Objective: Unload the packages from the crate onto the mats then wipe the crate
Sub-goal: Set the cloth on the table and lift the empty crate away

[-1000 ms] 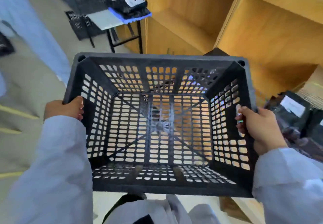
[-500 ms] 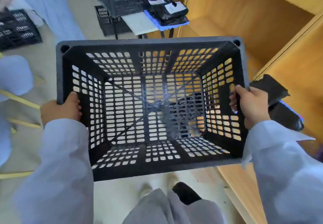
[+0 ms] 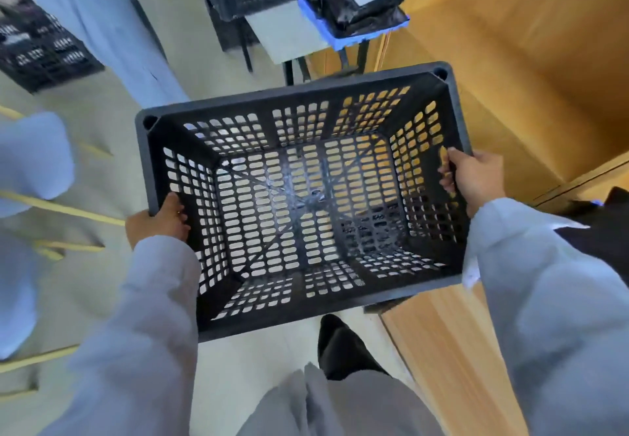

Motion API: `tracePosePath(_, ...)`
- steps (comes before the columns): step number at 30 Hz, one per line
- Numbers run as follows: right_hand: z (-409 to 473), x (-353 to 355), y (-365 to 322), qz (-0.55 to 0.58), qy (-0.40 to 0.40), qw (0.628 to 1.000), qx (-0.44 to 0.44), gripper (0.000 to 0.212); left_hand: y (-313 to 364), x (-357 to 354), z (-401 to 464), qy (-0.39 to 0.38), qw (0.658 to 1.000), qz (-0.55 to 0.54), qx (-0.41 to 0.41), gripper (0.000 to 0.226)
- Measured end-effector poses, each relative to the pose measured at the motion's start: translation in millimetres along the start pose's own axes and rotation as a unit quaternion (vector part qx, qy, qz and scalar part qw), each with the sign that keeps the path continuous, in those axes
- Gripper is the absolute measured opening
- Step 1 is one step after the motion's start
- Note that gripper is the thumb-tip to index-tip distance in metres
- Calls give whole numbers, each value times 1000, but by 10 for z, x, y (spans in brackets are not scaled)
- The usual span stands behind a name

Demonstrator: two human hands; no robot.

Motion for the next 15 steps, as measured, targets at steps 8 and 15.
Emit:
tracePosePath(8, 1524, 171, 1005, -130, 36, 974, -184, 48, -322, -1682, 413, -49, 985, 136, 91, 31)
tracePosePath(15, 2528, 636, 1384, -253, 50, 938, -231, 55, -751, -2862, 298, -117, 948, 264, 133, 29)
Point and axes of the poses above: each hand's wrist, its own z-axis towards the middle knuckle, its own x-axis out of the back of the hand, y = z × x, the point moved 3 cm from there along z, towards the middle knuckle, and after that the axes turned 14 degrees about z, right-handed, at the moved point
